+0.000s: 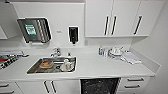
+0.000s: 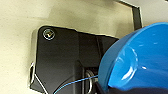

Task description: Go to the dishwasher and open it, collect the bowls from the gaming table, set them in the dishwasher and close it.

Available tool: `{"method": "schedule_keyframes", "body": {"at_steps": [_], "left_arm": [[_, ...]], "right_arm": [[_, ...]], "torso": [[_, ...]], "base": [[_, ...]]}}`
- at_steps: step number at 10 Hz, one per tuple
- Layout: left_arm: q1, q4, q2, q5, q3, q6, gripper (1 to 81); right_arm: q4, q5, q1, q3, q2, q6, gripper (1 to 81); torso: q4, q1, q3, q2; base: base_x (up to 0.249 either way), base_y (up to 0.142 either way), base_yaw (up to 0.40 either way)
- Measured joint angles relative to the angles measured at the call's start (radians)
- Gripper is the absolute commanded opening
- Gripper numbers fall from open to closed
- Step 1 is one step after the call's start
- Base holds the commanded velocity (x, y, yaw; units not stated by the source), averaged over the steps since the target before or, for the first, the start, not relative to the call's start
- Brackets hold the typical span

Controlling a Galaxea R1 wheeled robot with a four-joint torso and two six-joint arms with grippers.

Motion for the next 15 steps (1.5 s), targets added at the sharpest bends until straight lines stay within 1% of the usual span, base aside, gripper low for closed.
{"method": "schedule_keyframes", "body": {"at_steps": [4, 5, 6, 8, 10, 13, 15], "left_arm": [[0.005, -0.006, 0.0, -0.001, 0.0, 0.001, 1.0], [0.005, -0.006, 0.0, -0.019, 0.0, 0.001, 1.0], [0.005, -0.006, -0.001, -0.041, 0.0, 0.002, 1.0], [0.005, -0.006, -0.009, -0.051, 0.0, 0.003, 1.0], [0.005, -0.006, -0.031, -0.108, 0.0, 0.004, 1.0], [-0.003, -0.006, -0.048, -0.14, 0.0, 0.003, 1.0], [-0.007, -0.006, -0.055, -0.157, 0.001, 0.003, 1.0]], "right_arm": [[0.0, 0.0, -0.01, 0.0, 0.0, 0.0, 1.0], [0.0, 0.0, -0.01, 0.0, 0.0, 0.0, 1.0], [0.0, 0.004, -0.006, 0.0, 0.0, 0.0, 1.0], [0.0, 0.004, -0.004, 0.003, 0.0, 0.0, 1.0], [0.0, 0.007, 0.009, 0.01, 0.001, 0.0, 1.0], [0.001, 0.012, 0.023, 0.011, 0.0, 0.0, 1.0], [0.001, 0.014, 0.028, 0.011, 0.0, 0.0, 1.0]], "torso": [[0.0, -0.001, 0.0, 0.0], [0.0, -0.001, -0.006, 0.0], [0.0, -0.001, -0.024, 0.0], [0.0, -0.001, -0.086, 0.0], [0.0, -0.001, -0.151, 0.0], [0.0, 0.0, -0.237, 0.0], [0.0, 0.0, -0.255, 0.001]], "base": [[0.0, 0.0, 0.0], [0.0, 0.0, 0.0], [0.0, 0.0, 0.0], [0.0, 0.0, 0.0], [0.0, 0.0, 0.0], [0.0, 0.0, 0.0], [0.0, 0.0, 0.0]]}}
